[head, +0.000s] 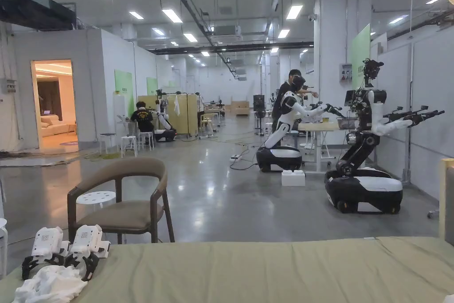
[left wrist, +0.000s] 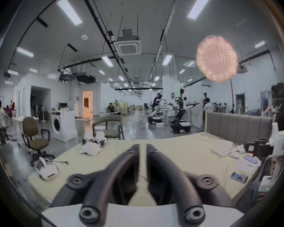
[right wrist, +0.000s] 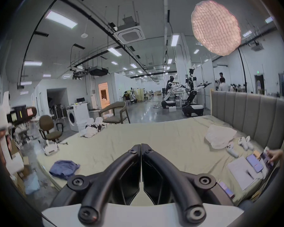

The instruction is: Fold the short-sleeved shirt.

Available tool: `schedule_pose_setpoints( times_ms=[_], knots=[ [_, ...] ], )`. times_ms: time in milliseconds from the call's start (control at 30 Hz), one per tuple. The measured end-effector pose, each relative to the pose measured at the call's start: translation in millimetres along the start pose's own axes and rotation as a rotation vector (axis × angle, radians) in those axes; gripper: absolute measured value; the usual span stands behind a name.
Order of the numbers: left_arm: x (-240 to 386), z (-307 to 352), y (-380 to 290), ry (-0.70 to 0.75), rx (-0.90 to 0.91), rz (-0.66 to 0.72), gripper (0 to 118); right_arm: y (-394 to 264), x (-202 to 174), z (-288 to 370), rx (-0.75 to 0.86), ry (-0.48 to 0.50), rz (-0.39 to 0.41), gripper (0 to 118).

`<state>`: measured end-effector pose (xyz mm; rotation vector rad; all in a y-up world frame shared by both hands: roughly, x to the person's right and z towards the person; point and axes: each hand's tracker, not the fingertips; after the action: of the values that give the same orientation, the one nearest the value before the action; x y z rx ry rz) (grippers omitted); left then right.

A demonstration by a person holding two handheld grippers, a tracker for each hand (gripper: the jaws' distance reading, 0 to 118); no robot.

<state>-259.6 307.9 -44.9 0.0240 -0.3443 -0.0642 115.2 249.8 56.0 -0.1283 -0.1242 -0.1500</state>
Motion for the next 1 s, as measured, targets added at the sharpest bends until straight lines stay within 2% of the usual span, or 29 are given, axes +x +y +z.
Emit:
schedule_pose_setpoints(
  times_ms=[67,267,367,433,600,933,1000],
  knots=[
    [2,6,-9,0.011,0.024,0.001,0,-6,2,2,0.003,0.017,-0.063,0],
    [5,23,-17,0.030,-0.003,-0.030,0,-8,-6,12,0.026,-0.012,0.023,0],
    [-1,26,-16,0.002,0.003,0.070,0,-6,-8,14,0.046,-0.008,0.064,0],
    [-2,24,-17,0.004,-0.003,0.107,0,-3,-9,13,0.038,-0.018,0.068,0],
    [4,25,-15,-0.019,-0.007,0.057,0,-3,-11,15,0.041,-0.020,0.067,0],
    [7,26,-13,-0.052,-0.013,0.067,0,-6,-15,15,0.024,-0.010,0.072,0],
    [7,26,-13,-0.052,-0.012,0.066,7,-5,-13,15,0.025,-0.007,0.056,0]
  ],
)
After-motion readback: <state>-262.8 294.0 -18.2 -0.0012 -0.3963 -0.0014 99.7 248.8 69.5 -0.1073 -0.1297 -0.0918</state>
